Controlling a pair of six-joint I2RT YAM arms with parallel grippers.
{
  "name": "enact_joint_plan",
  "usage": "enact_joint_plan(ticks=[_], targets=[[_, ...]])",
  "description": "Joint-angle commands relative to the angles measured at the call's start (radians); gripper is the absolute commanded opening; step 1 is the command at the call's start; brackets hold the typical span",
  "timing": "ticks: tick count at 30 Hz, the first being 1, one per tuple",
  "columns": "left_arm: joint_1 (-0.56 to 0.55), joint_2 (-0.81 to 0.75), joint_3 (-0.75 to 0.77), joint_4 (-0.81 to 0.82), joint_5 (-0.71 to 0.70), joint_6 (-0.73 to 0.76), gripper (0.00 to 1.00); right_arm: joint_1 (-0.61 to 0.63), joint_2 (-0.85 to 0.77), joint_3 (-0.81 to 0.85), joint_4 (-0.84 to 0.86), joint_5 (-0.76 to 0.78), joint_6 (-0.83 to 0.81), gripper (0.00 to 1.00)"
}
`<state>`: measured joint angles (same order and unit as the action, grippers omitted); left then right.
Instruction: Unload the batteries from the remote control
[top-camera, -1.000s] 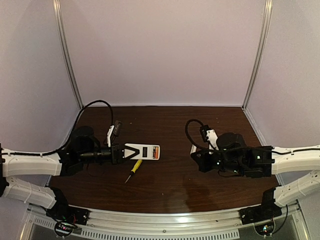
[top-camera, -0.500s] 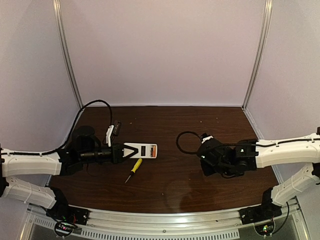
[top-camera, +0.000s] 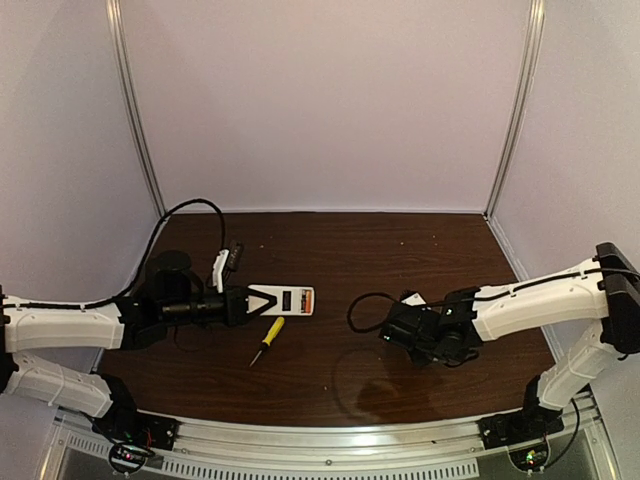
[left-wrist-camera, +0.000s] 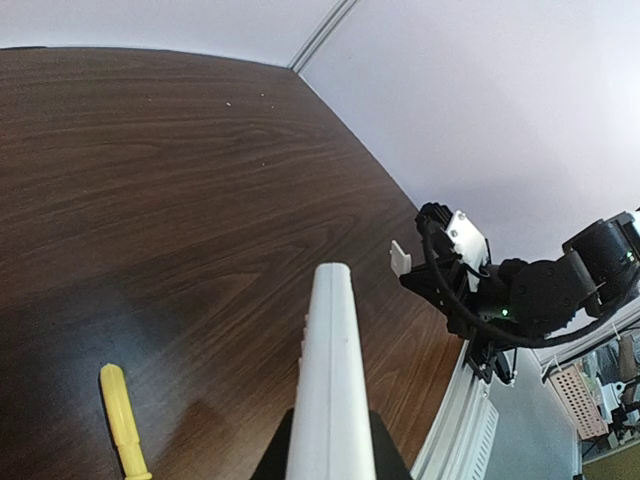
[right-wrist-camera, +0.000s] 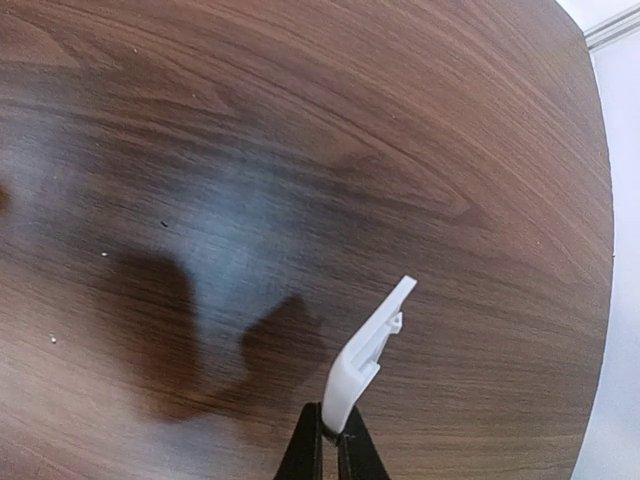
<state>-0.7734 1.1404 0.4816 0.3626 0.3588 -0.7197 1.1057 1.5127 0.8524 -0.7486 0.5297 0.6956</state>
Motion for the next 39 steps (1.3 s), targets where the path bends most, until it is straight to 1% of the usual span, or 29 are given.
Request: enact_joint_plan(ticks=[1,7,12,17,22,27,33,39], targets=[[-0.003,-0.014,0.026,0.015,-0.006,0.022,0.0,-0.02,0.046,0.003,-0.011,0.014,0.004,0.0],[-0.003,-0.019,0.025,0.012,-0.003,0.022,0.0,-0.024,0.119,-0.009,0.046,-0.04,-0.052,0.0],[-0.003,-0.025,0.025,0.007,-0.004,0.023,0.0,-0.025,0.159,-0.012,0.064,-0.065,-0.067,0.0],[-0.002,-0.027,0.025,0.006,-0.006,0.023,0.0,-0.025,0.164,-0.009,0.06,-0.061,-0.055,0.02],[-0.003,-0.029,0.025,0.004,-0.006,0.023,0.0,-0.024,0.157,-0.007,0.057,-0.069,-0.056,0.11],[-0.003,-0.029,0.025,0.004,-0.006,0.024,0.0,-0.024,0.146,-0.008,0.059,-0.071,-0.056,0.24],[-0.003,-0.028,0.025,0.004,-0.006,0.025,0.0,-0.025,0.114,-0.011,0.075,-0.079,-0.062,0.32],[-0.003,-0.023,0.026,0.004,-0.007,0.026,0.0,-0.023,0.024,-0.02,0.097,-0.085,-0.063,0.34]])
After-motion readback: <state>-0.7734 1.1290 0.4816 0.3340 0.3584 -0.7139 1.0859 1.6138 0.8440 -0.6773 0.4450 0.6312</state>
